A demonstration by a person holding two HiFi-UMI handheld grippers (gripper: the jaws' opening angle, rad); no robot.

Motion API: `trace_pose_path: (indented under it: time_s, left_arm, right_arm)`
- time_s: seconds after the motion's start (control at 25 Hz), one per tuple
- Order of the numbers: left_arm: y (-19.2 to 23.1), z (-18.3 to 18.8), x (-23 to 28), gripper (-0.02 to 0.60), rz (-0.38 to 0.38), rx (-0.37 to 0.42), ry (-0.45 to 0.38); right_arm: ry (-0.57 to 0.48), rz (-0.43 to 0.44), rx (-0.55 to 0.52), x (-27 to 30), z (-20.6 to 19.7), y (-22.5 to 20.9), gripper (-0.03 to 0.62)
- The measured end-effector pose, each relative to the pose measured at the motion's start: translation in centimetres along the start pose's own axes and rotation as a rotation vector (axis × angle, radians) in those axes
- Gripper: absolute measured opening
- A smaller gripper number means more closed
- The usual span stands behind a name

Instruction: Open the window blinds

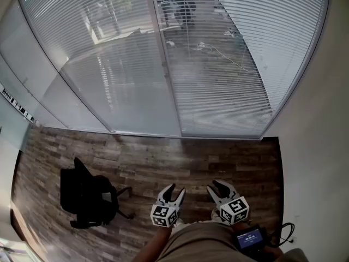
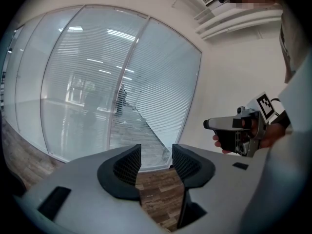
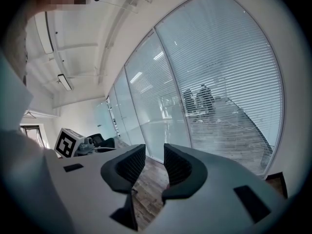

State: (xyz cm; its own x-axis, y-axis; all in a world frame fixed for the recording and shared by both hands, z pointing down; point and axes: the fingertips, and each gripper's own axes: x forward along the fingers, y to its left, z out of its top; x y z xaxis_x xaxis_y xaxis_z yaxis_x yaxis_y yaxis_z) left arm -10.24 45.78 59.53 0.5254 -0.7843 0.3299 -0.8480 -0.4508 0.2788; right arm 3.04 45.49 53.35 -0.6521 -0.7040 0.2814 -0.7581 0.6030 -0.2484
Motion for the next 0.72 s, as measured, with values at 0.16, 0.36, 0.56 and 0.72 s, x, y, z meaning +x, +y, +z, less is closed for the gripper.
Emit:
trace_pose_path:
  time_s: [0.16,0.36,0.56,0.72]
  left_arm:
    - [-0.24,-0.13,-0.20,0.212,0.000,-0.001,0.001]
    - [-0.08,-0.54,-0.71,0.212,0.006,-0.005,0.002]
    - [-0.02,-0.65,-0.95,0.212,0.014,-0.006,0.007]
    - [-0.08,-0.63,-1.02,0.212,0.015,-0.003,0.008]
  right_arm:
    - [-0.004,0.008,-0.005,-0.31,0.55,0.33,0.124]
    - [-0.005,0.015,-0.010,-0.31,0.80,0.69,0.124]
    - [-0.006,0.025,-0.007,-0.24,0.79,0.93,0.124]
    - [-0.007,0.028,-0.007,-0.26,0.75,1.01,0.124]
